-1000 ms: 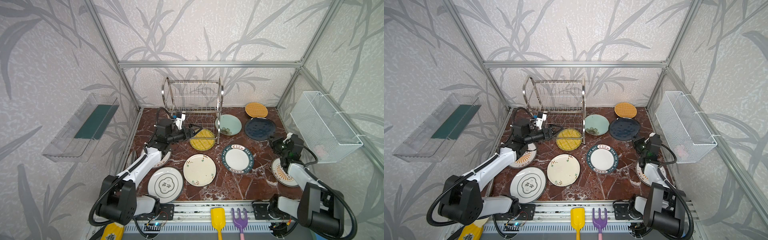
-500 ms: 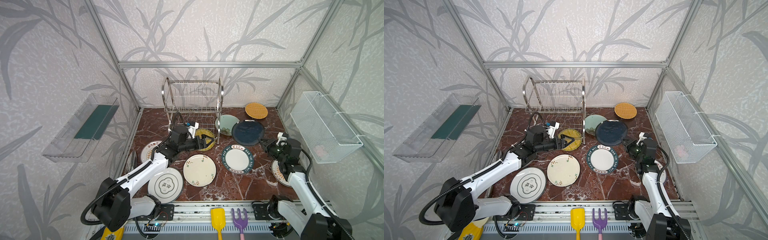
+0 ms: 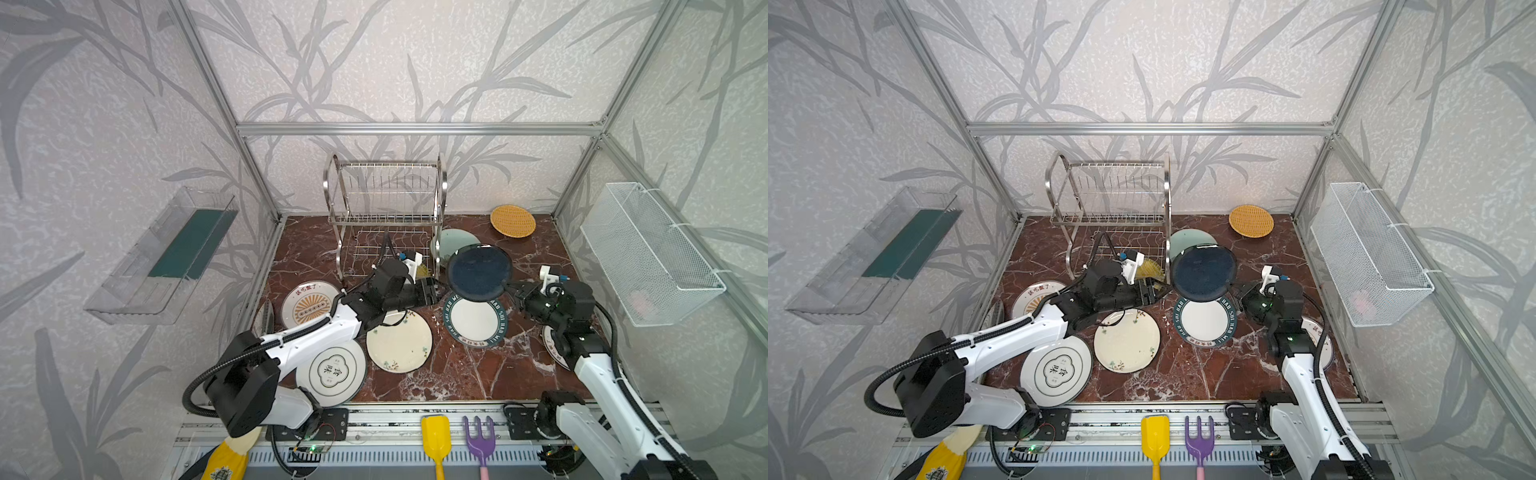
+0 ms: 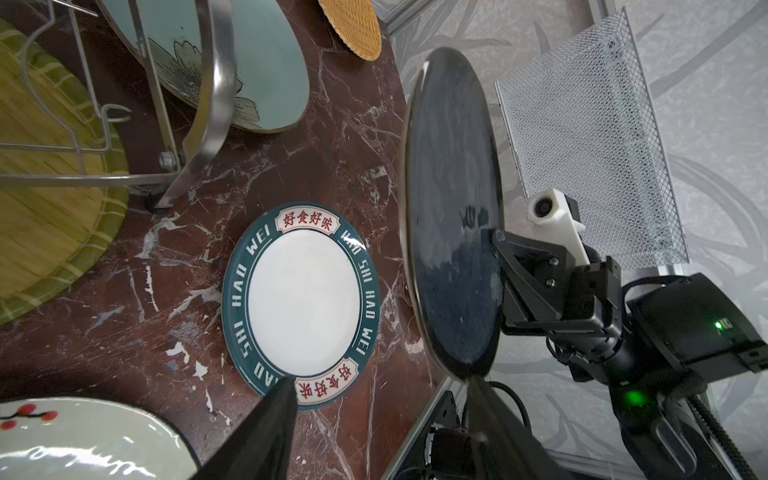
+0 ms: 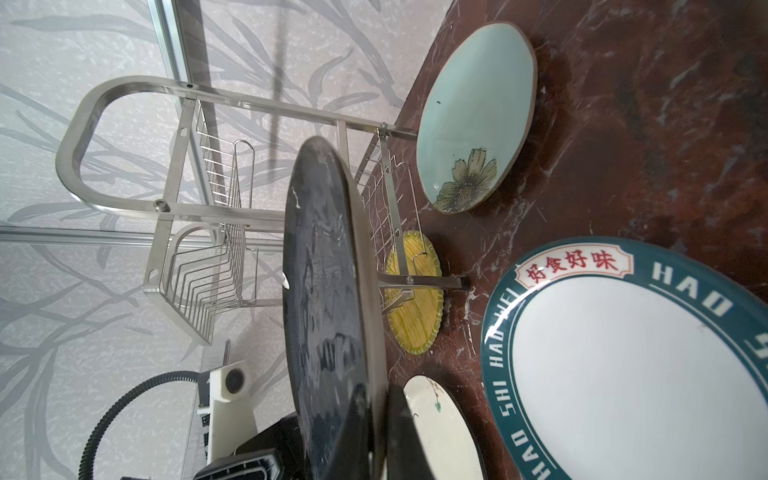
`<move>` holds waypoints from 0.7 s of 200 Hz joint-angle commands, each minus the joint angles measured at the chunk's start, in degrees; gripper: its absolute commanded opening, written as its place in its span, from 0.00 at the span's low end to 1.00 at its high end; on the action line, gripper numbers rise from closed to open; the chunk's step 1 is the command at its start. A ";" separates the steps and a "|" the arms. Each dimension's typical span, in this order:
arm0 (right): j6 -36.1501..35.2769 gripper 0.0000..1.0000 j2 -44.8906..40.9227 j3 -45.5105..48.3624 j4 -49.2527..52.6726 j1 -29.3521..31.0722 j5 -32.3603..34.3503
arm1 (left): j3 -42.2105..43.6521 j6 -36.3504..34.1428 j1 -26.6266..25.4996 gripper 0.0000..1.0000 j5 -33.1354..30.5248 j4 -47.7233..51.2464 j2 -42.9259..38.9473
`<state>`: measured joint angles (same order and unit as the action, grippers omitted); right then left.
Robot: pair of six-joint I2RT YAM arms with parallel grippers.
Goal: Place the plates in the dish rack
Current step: 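Raise the navy plate upright with right gripper while left gripper reaches to take it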
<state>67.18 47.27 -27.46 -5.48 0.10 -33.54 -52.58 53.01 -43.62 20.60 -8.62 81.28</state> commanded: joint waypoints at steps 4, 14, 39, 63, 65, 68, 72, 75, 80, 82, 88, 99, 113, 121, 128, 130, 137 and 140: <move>2.08 0.00 -2.25 -0.58 -6.12 1.17 -1.88 | -2.43 2.42 -1.50 0.61 -6.06 -2.91 0.84; 2.30 0.00 -2.44 -0.36 -6.26 1.47 -1.88 | -2.71 2.70 -1.86 0.59 -7.00 -3.48 1.32; 2.98 0.00 -2.57 0.12 -6.96 2.09 -2.06 | -3.27 4.81 -2.10 0.54 -8.95 -4.89 3.08; 3.29 0.00 -2.66 0.21 -7.40 2.80 -2.12 | -3.58 7.55 -2.22 0.48 -10.09 -7.82 4.99; 3.31 0.00 -2.69 0.30 -7.48 2.87 -2.14 | -3.65 7.81 -2.23 0.47 -10.17 -7.99 5.22; 3.31 0.00 -2.66 0.30 -7.64 2.93 -2.14 | -3.67 8.20 -2.33 0.47 -10.22 -8.25 5.47; 3.44 0.00 -2.67 0.39 -7.75 2.97 -2.21 | -3.72 8.80 -2.27 0.46 -10.33 -8.86 5.89; 3.48 0.00 -2.69 0.39 -7.83 2.98 -2.27 | -3.72 9.19 -2.31 0.45 -10.38 -9.48 6.11; 3.57 0.00 -2.67 0.39 -8.02 2.98 -2.38 | -3.58 10.08 -2.33 0.43 -10.50 -10.53 6.53; 3.66 0.00 -2.70 0.39 -8.05 3.07 -2.40 | -3.56 10.33 -2.35 0.42 -10.63 -11.00 6.64; 3.71 0.00 -2.69 0.46 -8.10 3.13 -2.50 | -3.35 11.27 -2.46 0.41 -11.10 -12.17 6.94; 3.75 0.00 -2.79 0.49 -8.48 3.05 -2.74 | -3.41 12.21 -2.83 0.40 -12.12 -13.61 7.41; 4.25 0.00 -2.53 0.72 -9.67 3.22 -3.23 | -3.76 13.64 -3.12 0.38 -13.07 -14.58 8.23; 4.37 0.00 -2.28 0.74 -10.20 3.25 -3.58 | -3.83 14.81 -3.21 0.35 -13.23 -15.23 8.69; 4.45 0.00 -2.01 0.74 -10.62 3.24 -3.85 | -3.58 15.75 -3.35 0.31 -13.63 -16.17 9.02; 4.52 0.00 -2.00 0.74 -10.70 3.24 -3.93 | -3.50 15.92 -3.46 0.30 -13.83 -16.41 9.06; 4.73 0.00 -1.64 0.74 -11.48 3.24 -4.30 | -3.28 16.91 -3.69 0.27 -14.42 -16.98 9.34; 4.88 0.00 -1.46 0.68 -11.76 3.25 -4.52 | -3.12 17.28 -3.75 0.26 -14.66 -17.10 9.35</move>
<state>70.30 46.68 -25.58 -6.61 3.07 -34.04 -54.41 65.56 -46.59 9.17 -21.32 89.65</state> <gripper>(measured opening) 0.084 0.297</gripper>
